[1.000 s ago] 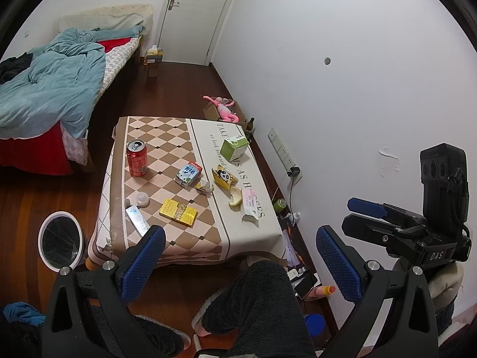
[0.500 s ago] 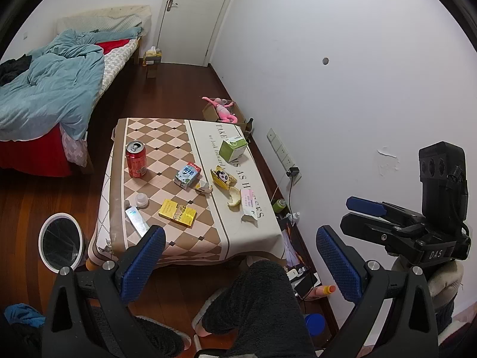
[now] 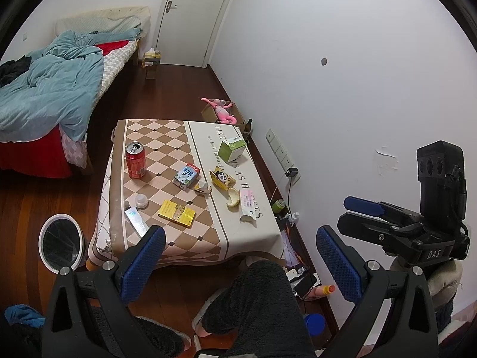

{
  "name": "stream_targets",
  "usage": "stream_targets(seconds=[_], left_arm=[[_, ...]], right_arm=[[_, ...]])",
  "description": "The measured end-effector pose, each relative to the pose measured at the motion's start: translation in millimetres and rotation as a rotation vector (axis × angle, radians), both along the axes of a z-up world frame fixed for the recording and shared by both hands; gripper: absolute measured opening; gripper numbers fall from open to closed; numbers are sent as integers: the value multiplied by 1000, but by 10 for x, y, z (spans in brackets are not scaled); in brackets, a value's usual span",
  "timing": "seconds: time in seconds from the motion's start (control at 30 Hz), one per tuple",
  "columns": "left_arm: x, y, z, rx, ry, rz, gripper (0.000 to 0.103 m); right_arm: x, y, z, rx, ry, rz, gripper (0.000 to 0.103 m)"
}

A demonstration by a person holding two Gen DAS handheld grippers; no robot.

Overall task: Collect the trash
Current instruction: 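Grasp the white-blue box with the left tool while the right tool grasps the pink-white toothpaste box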

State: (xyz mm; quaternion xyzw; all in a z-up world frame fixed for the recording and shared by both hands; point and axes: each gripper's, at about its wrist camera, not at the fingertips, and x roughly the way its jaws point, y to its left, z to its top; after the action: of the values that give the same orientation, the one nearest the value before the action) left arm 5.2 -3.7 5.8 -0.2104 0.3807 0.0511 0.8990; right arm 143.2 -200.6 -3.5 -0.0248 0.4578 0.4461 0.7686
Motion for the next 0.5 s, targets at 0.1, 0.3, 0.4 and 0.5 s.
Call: stream_targets(seconds=[0.1, 0.3, 0.4, 0.5], left_arm=[[58, 49, -64, 45, 27, 49, 103], [469, 409, -668, 208, 176, 278, 103], [690, 701, -1198, 184, 281, 347, 103], [888, 1003, -1805, 137, 397, 406, 103]], right_arm=[[67, 1, -23, 7, 12, -42, 103], [553, 75, -530, -76, 20, -213, 103], [904, 137, -994, -142, 49, -277, 103], [1335, 197, -1601, -212, 117, -348, 101]])
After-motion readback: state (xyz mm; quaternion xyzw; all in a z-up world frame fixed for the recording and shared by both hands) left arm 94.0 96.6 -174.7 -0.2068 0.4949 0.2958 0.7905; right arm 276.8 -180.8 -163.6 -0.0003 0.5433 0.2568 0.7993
